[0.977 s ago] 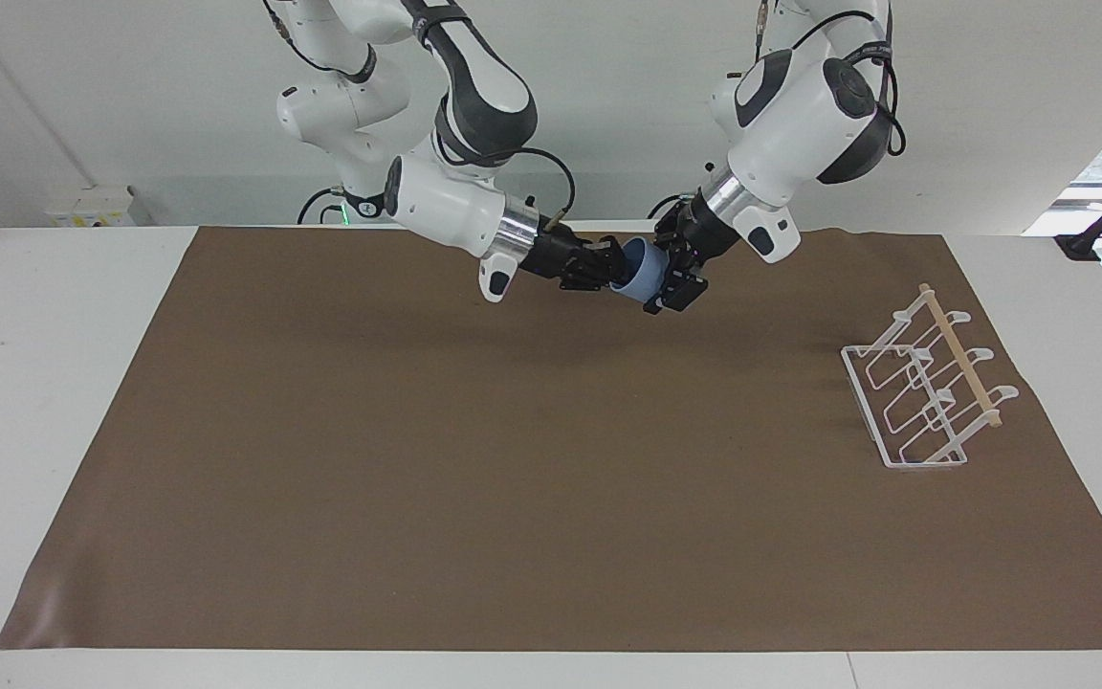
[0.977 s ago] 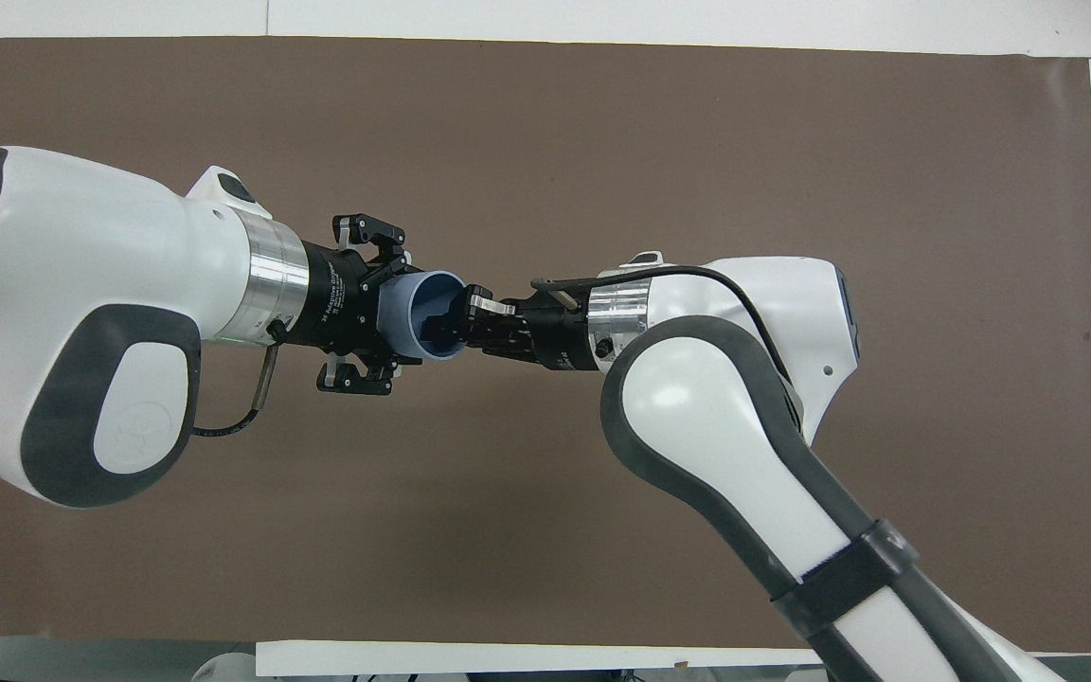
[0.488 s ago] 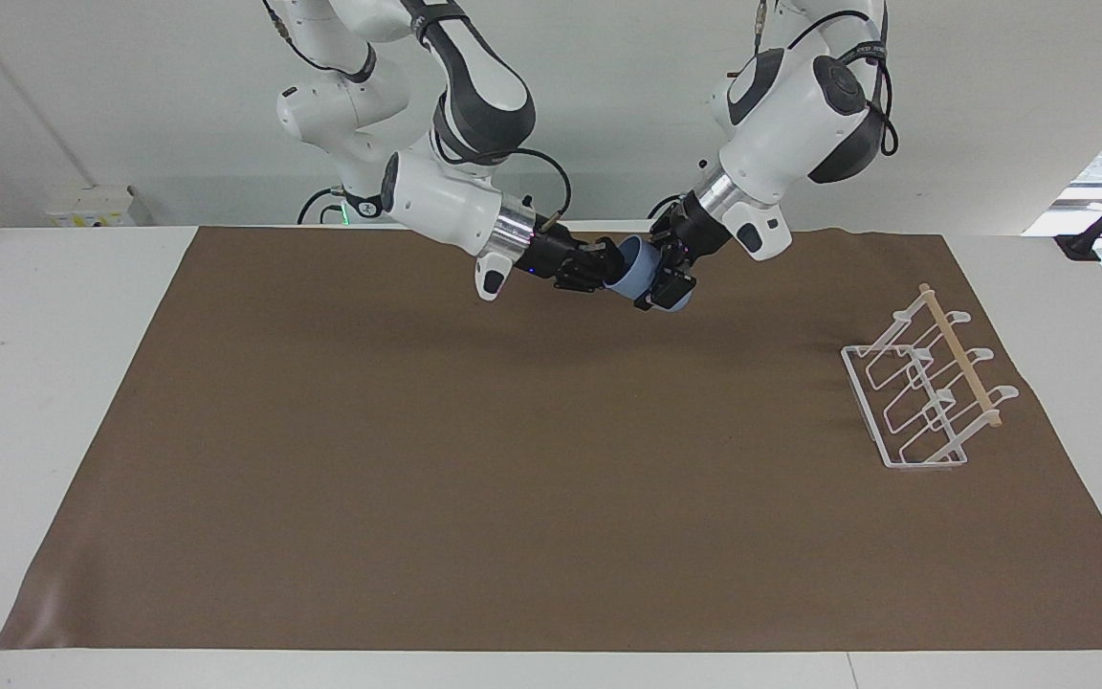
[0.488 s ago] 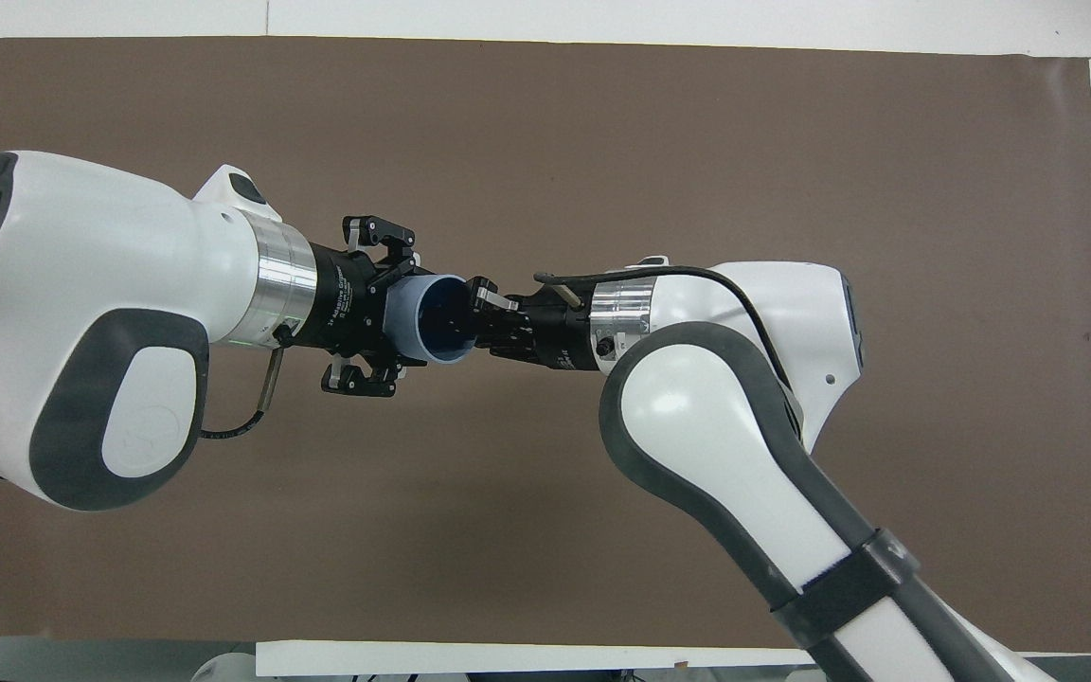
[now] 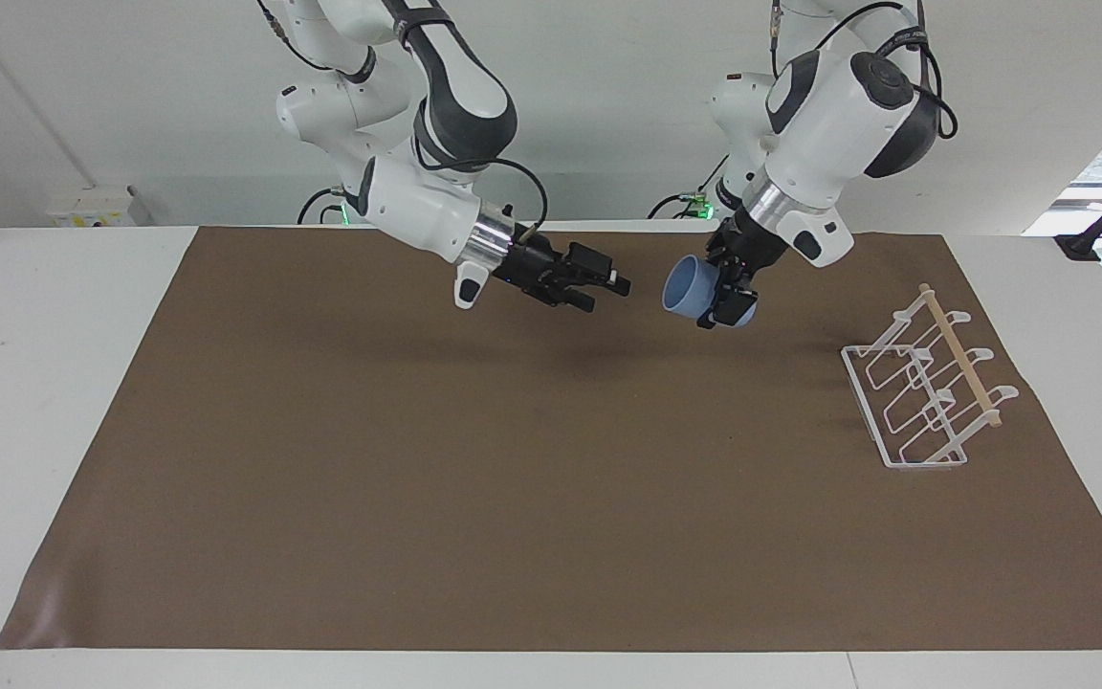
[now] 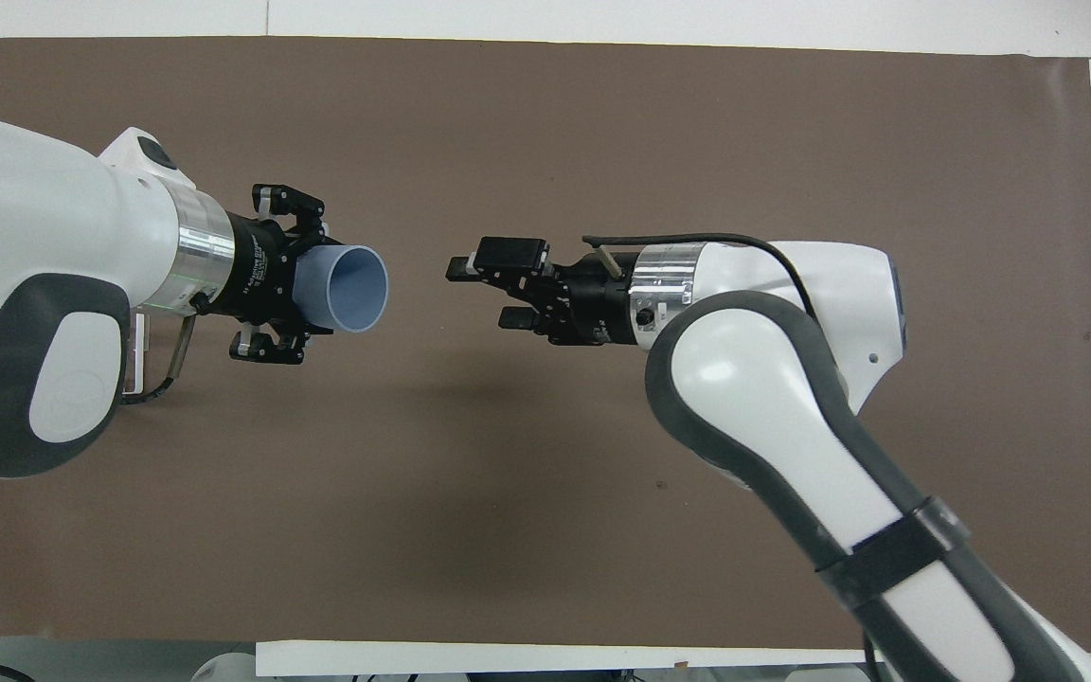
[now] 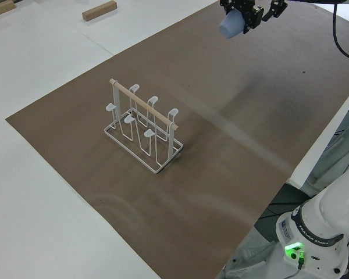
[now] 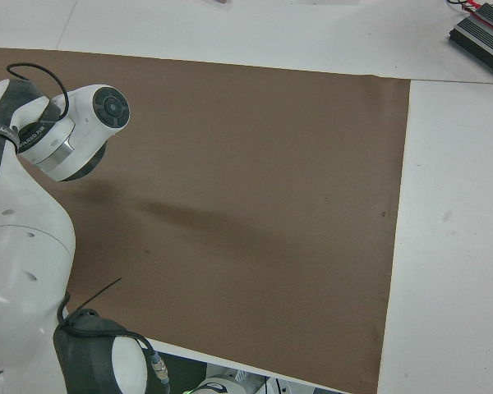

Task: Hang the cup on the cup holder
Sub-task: 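Carry the cup with the left gripper while the right gripper withdraws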

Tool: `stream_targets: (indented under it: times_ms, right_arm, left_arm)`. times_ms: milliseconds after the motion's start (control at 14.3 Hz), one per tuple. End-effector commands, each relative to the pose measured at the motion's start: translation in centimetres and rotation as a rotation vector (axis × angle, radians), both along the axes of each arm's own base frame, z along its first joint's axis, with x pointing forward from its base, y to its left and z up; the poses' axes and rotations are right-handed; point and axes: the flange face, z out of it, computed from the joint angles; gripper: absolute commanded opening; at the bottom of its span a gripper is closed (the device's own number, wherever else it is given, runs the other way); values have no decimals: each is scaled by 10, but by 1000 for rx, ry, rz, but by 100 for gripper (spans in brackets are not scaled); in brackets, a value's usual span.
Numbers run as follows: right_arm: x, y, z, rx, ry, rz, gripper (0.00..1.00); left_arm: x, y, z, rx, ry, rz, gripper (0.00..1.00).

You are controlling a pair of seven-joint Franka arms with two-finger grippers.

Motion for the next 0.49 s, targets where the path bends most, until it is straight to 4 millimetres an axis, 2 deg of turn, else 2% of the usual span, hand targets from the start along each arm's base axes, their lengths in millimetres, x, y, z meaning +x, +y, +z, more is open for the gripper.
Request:
stream_targets:
  times_ms: [0, 70, 140, 279, 419]
  right_arm:
    - [22, -68, 6, -12, 30, 25, 99]
    - [27, -95, 6, -103, 4, 72, 99]
    - [28, -112, 3, -229, -28, 119, 99]
    - [35, -165, -8, -515, -73, 201, 99]
    - [35, -207, -14, -753, -69, 323, 99]
  left_arm:
    - [6, 18, 2, 198, -47, -90, 0]
    - [7, 25, -1, 286, -53, -120, 0]
    - [12, 32, -4, 379, -76, -141, 0]
    - [27, 39, -32, 651, -44, -208, 0]
    - [29, 42, -58, 902, 11, -265, 0]
